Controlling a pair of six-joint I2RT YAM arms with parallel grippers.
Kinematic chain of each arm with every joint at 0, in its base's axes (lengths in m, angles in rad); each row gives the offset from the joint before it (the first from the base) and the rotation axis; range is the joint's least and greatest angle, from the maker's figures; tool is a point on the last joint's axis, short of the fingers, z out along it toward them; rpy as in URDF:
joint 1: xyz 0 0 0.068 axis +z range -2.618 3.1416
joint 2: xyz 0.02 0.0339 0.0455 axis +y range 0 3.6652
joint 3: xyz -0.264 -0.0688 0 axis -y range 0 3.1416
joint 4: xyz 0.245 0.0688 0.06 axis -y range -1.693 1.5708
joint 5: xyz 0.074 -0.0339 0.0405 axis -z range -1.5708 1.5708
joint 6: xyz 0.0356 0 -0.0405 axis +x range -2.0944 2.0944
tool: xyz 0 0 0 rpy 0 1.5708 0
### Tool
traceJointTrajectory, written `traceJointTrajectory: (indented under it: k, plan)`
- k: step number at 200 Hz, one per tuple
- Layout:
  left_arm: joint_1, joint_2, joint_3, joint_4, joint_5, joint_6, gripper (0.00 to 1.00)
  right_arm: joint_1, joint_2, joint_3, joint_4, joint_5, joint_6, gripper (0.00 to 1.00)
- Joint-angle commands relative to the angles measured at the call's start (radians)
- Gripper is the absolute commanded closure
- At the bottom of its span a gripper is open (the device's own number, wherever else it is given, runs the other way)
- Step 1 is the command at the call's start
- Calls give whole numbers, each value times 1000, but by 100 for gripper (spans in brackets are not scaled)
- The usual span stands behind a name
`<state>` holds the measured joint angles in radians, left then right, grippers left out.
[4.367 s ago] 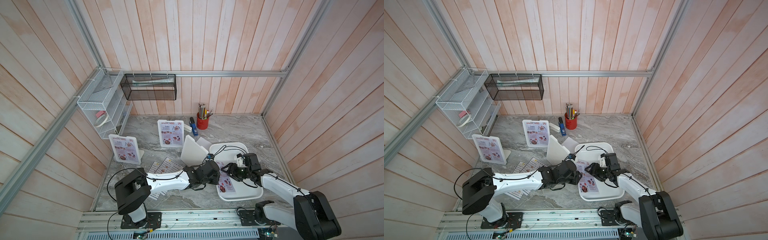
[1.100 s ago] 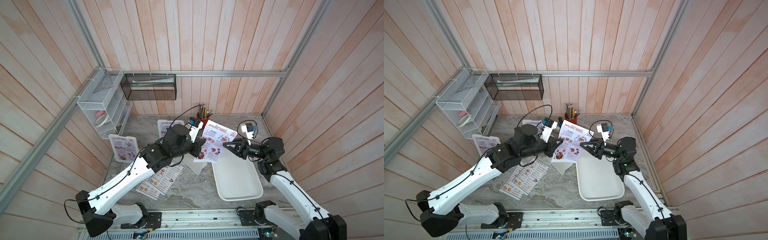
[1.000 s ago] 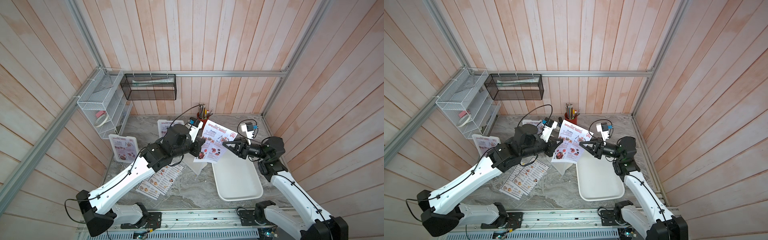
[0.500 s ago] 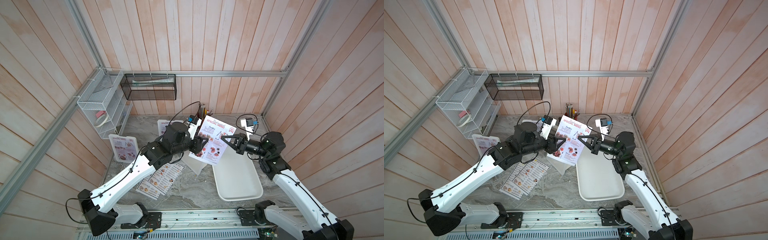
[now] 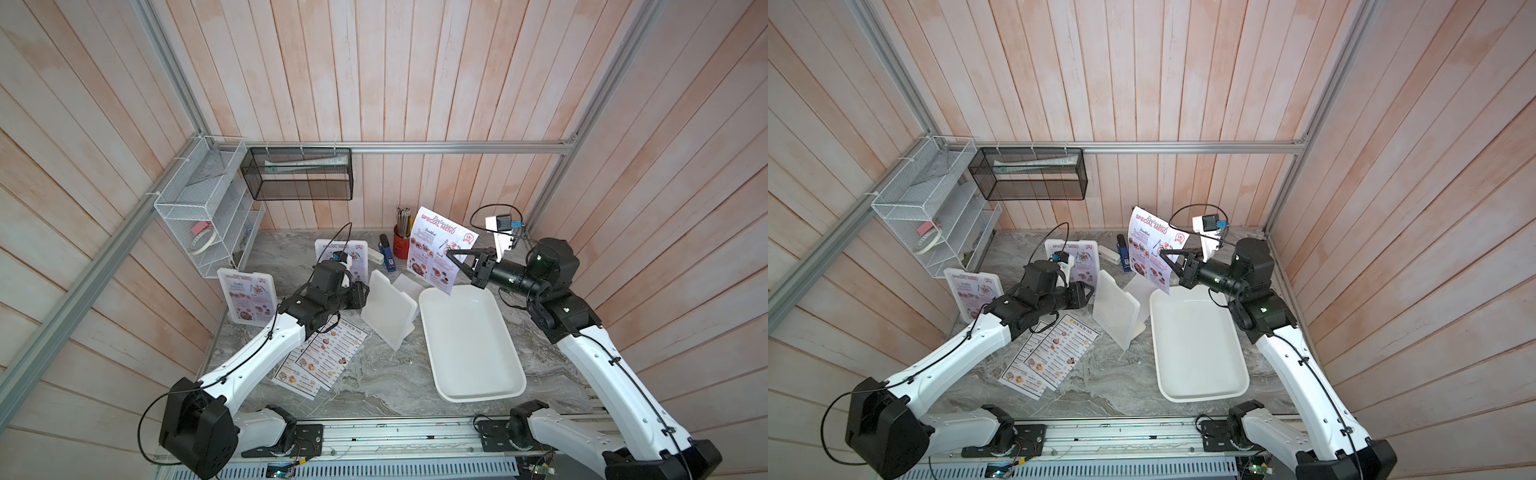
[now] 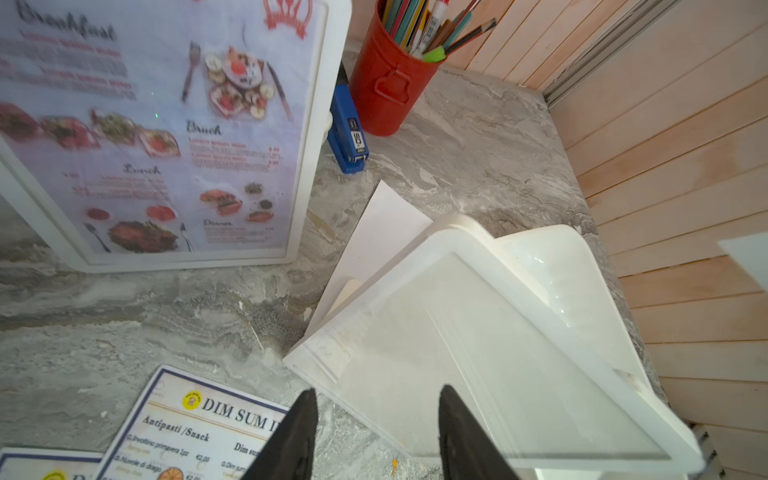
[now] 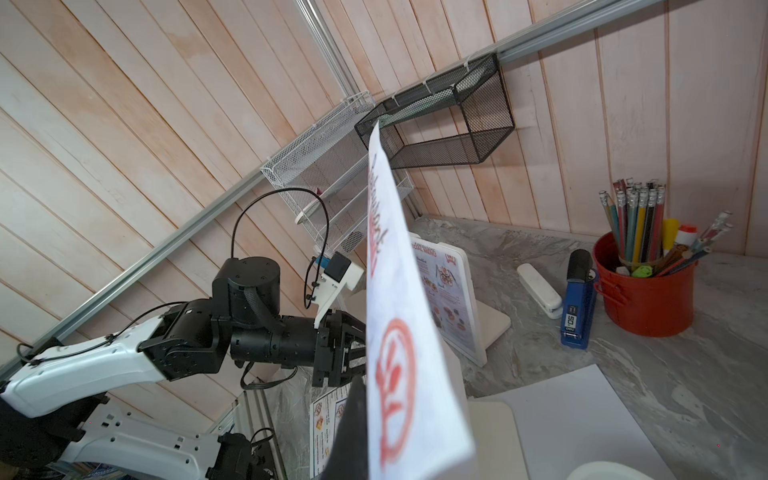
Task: Replace the menus in the menu holders
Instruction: Pick up the menu from the storage box, then adjust the menu holder at the center of the board.
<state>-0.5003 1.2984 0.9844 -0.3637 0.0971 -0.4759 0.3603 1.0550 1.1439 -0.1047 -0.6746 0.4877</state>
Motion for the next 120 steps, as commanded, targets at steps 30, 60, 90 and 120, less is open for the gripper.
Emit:
traceJointTrajectory:
  k: [30,60,90,120]
  plan:
    - [-1,110,35,150,-12,6,53,44,57,82,-91,53,-37,100]
    - [-1,166,58,166,8,15,53,59,82,128,-120,46,-27,100]
    - [-1,175,60,177,15,23,51,65,86,133,-125,46,8,100]
    - [-1,193,83,153,17,39,45,68,94,137,-156,68,38,100]
